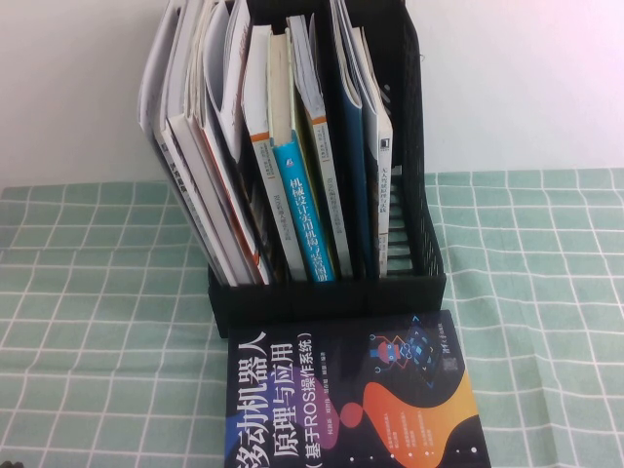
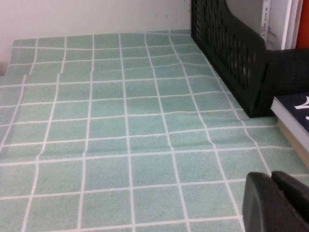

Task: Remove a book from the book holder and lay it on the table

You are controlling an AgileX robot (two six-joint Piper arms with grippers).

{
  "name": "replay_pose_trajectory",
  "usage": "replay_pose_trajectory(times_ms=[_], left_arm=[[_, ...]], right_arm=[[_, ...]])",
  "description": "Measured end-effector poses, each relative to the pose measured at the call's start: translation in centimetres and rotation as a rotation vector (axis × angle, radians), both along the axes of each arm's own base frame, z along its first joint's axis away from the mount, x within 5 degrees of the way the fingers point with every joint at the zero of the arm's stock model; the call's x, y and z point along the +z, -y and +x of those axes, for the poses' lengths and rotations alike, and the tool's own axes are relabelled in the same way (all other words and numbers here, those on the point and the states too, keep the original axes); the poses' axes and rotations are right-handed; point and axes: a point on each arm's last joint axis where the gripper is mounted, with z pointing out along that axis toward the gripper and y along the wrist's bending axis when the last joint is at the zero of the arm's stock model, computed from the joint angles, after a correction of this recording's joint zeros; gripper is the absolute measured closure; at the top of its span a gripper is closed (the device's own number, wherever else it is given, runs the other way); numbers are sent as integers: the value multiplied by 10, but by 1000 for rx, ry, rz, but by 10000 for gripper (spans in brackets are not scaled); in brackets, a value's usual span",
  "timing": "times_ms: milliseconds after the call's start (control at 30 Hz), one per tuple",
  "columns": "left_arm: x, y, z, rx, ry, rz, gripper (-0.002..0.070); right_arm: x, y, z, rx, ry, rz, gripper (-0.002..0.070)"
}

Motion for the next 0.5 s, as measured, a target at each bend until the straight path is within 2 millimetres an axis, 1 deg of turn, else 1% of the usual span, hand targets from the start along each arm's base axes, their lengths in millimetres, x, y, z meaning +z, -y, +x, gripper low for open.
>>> replay_pose_trajectory(times_ms=[200, 500], left_arm=[[0, -3, 0, 65, 0, 0, 678], [0, -4, 0, 76, 0, -3, 678]], right_arm=[[0, 0, 0, 0, 2, 0, 678], [0, 0, 0, 0, 2, 0, 678]])
